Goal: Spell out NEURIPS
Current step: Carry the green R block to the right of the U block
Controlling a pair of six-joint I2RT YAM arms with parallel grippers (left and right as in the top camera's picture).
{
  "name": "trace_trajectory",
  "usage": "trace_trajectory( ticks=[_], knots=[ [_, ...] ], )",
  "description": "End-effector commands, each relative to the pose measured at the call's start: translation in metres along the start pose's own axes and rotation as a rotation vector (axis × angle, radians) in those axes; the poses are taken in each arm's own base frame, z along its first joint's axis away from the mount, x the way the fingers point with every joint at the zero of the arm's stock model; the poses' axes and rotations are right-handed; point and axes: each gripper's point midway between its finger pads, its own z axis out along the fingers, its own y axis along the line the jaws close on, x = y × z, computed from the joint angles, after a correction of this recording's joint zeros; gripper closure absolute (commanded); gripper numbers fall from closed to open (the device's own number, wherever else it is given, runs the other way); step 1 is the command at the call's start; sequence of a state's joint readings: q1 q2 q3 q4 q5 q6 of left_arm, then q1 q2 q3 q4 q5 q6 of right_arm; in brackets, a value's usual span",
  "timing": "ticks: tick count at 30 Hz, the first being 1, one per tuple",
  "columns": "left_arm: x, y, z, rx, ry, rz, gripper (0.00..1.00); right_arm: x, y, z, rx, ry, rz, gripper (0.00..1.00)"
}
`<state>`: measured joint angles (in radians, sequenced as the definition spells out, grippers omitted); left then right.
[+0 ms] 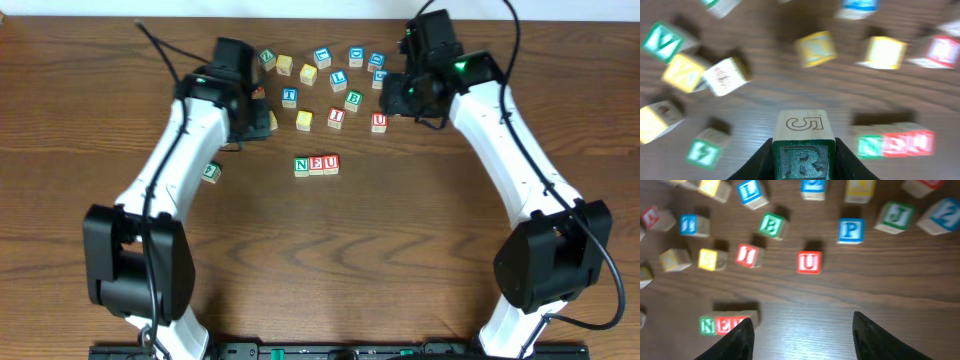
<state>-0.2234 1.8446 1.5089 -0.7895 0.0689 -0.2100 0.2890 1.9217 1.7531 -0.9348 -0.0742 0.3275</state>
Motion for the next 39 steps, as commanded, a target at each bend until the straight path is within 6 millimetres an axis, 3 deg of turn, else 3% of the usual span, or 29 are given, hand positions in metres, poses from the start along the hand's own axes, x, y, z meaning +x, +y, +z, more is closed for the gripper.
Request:
trace_trajectory(
  ticks=[1, 11, 17, 23, 27, 39],
  knots=[
    [0.001, -0.042, -0.010, 0.047, -0.038, 0.042, 0.69, -0.011, -0.024, -0.005, 0.035, -0.018, 0.030, 0.42],
    [0.024, -0.160, 0.002, 0.195, -0.103, 0.148, 0.69, -0.014, -0.083, -0.012, 0.096, 0.003, 0.146, 0.41],
    [0.042, -0.197, 0.023, 0.232, -0.090, 0.168, 0.69, -0.003, -0.092, -0.013, 0.113, 0.051, 0.132, 0.41],
    [0.064, -0.210, 0.049, 0.220, -0.041, 0.198, 0.69, 0.004, -0.093, -0.014, 0.119, 0.078, 0.121, 0.40],
    [0.069, -0.212, 0.056, 0.215, -0.027, 0.202, 0.69, 0.005, -0.093, -0.014, 0.120, 0.084, 0.119, 0.40],
    [0.074, -0.195, 0.066, 0.136, -0.021, 0.176, 0.69, 0.009, -0.093, -0.014, 0.123, 0.100, 0.110, 0.39]
  ],
)
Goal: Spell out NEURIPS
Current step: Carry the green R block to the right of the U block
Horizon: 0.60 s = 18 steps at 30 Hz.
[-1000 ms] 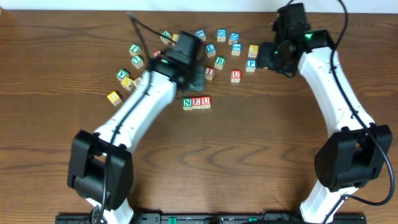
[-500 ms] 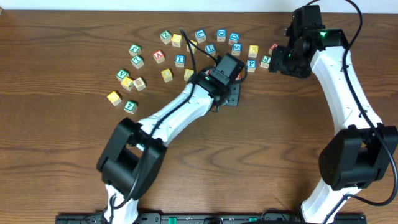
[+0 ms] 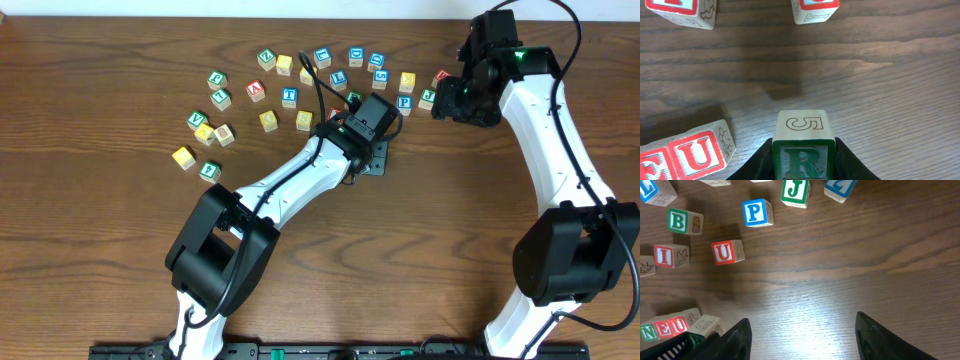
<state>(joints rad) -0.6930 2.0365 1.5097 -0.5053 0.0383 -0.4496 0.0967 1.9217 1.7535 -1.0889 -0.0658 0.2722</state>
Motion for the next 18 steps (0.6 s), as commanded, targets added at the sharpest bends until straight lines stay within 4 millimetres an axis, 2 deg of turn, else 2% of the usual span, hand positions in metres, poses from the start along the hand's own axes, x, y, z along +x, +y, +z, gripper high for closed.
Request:
trace_trajectory(
  ticks=[1, 8, 18],
  knots=[
    [0.006, 0.009, 0.008, -0.044, 0.011, -0.016, 0.69, -0.004, 0.001, -0.003, 0.004, -0.011, -0.022, 0.39],
    [0.014, 0.014, 0.021, -0.065, 0.041, -0.018, 0.69, -0.003, 0.001, -0.003, 0.005, -0.010, -0.022, 0.38],
    [0.017, 0.025, 0.022, -0.120, 0.041, -0.041, 0.69, -0.003, 0.001, -0.003, 0.005, -0.008, -0.022, 0.37]
  ],
)
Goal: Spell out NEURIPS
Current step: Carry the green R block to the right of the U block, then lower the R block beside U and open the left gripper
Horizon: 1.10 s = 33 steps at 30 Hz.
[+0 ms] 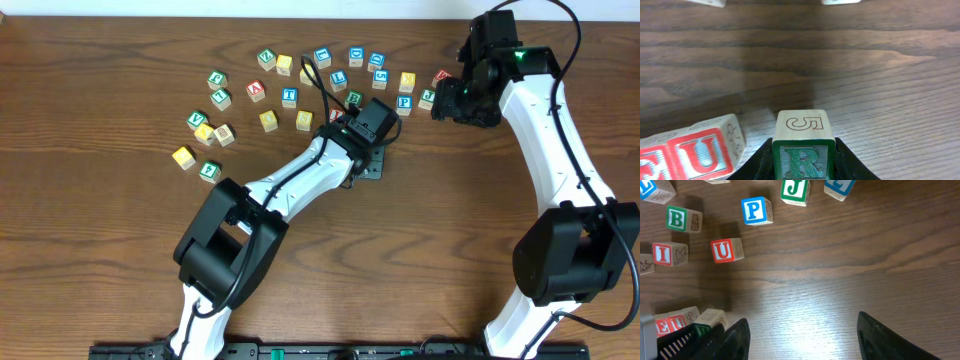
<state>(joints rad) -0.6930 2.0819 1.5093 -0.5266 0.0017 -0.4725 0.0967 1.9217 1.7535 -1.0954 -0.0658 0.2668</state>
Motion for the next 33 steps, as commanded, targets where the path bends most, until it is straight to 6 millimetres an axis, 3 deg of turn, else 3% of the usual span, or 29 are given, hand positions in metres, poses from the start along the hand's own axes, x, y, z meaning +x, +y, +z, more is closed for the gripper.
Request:
trace_trajectory(
  ticks=[1, 33],
  knots=[
    [0.005, 0.011, 0.005, -0.055, 0.005, -0.022, 0.69, -0.004, 0.001, -0.003, 0.003, -0.014, -0.017, 0.36],
    [0.008, 0.023, 0.006, -0.113, 0.003, -0.083, 0.69, -0.003, 0.001, -0.003, 0.005, -0.010, -0.017, 0.36]
  ],
)
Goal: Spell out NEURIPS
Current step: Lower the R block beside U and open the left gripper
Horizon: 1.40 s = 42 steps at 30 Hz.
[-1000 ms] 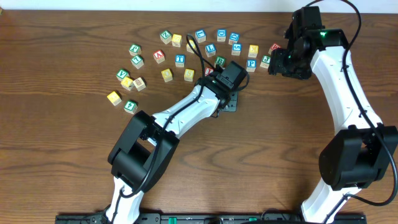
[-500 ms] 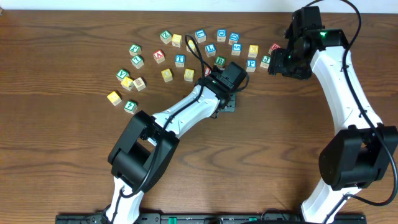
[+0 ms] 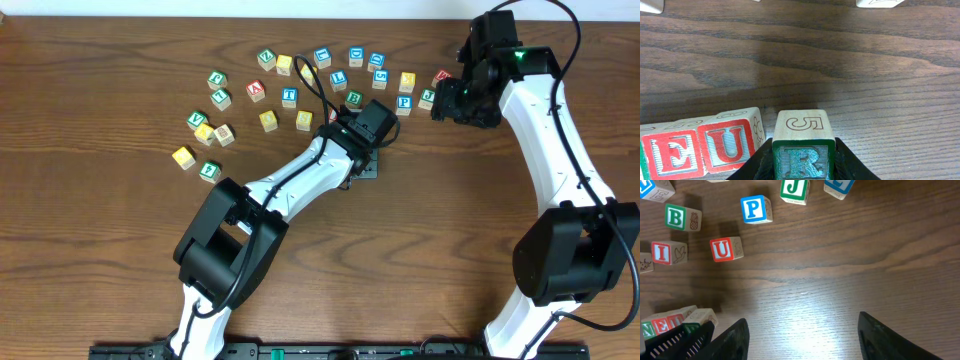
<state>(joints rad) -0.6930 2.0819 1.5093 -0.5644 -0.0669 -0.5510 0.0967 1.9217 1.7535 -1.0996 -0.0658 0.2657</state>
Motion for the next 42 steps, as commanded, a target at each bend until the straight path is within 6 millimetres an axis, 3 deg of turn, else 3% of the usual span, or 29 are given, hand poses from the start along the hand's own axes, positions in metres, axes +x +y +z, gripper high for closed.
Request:
trace_trajectory(
  ticks=[1, 36, 42],
  knots=[
    [0.005, 0.008, 0.007, -0.035, 0.008, -0.008, 0.69, -0.004, 0.001, -0.003, 0.004, -0.014, -0.016, 0.36],
    [0.016, 0.013, 0.022, -0.064, 0.048, -0.021, 0.68, -0.004, 0.001, -0.003, 0.004, -0.011, -0.016, 0.35],
    [0.016, 0.013, 0.022, -0.064, 0.048, -0.021, 0.55, -0.004, 0.001, -0.003, 0.004, -0.011, -0.016, 0.35]
  ],
)
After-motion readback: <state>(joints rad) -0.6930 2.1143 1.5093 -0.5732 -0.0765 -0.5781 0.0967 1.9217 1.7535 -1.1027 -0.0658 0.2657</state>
